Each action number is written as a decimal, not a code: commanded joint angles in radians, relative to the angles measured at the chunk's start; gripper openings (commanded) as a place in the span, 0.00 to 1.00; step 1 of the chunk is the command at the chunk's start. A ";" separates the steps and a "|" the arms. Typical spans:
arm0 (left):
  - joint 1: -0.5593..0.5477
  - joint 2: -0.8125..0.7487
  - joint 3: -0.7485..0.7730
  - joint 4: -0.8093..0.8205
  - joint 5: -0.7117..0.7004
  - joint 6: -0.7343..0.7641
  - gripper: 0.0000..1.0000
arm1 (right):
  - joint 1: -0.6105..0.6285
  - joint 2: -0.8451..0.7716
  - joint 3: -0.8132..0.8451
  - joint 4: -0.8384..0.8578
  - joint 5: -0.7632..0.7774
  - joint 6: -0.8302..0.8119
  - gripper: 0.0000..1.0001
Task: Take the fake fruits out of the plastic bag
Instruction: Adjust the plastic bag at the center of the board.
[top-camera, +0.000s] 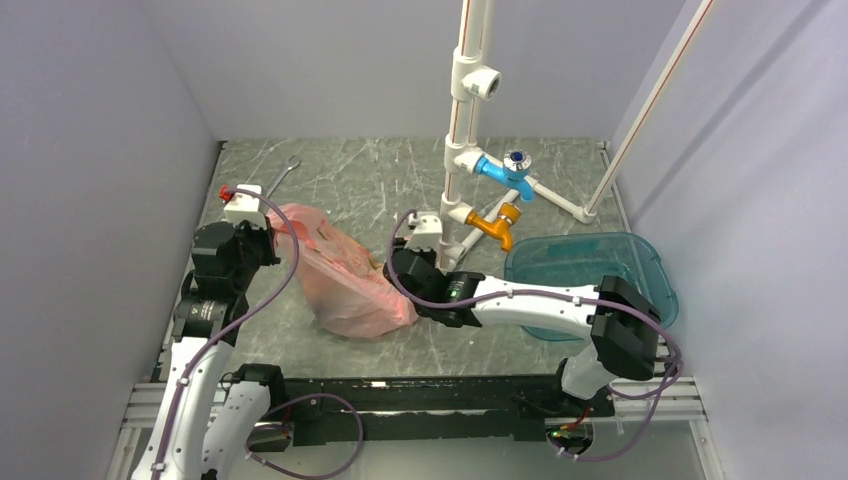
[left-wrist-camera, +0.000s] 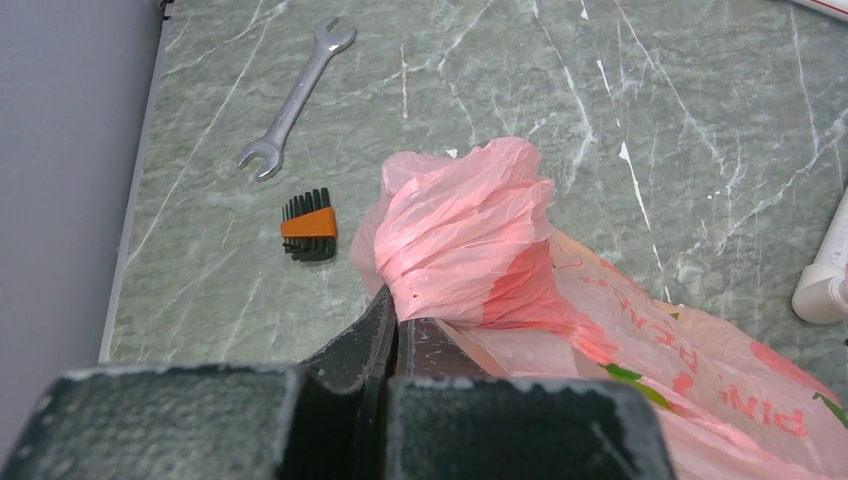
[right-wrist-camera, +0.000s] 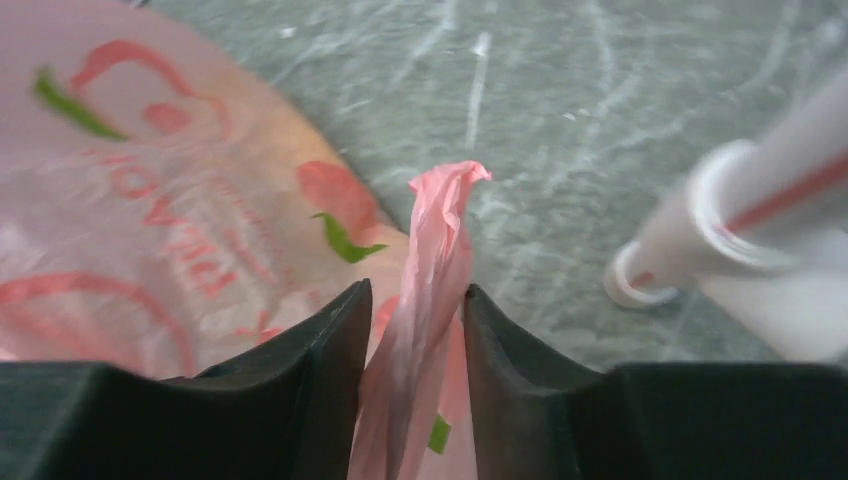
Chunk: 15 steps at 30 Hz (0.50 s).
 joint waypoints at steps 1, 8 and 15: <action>-0.002 -0.003 0.015 0.033 -0.021 -0.008 0.00 | 0.016 -0.025 0.024 0.281 -0.155 -0.333 0.24; -0.001 -0.050 0.042 -0.131 -0.147 -0.178 0.00 | 0.013 -0.040 0.143 0.391 -0.124 -0.698 0.00; 0.000 -0.108 0.182 -0.514 -0.127 -0.336 0.01 | -0.080 -0.008 0.265 0.499 -0.192 -0.952 0.00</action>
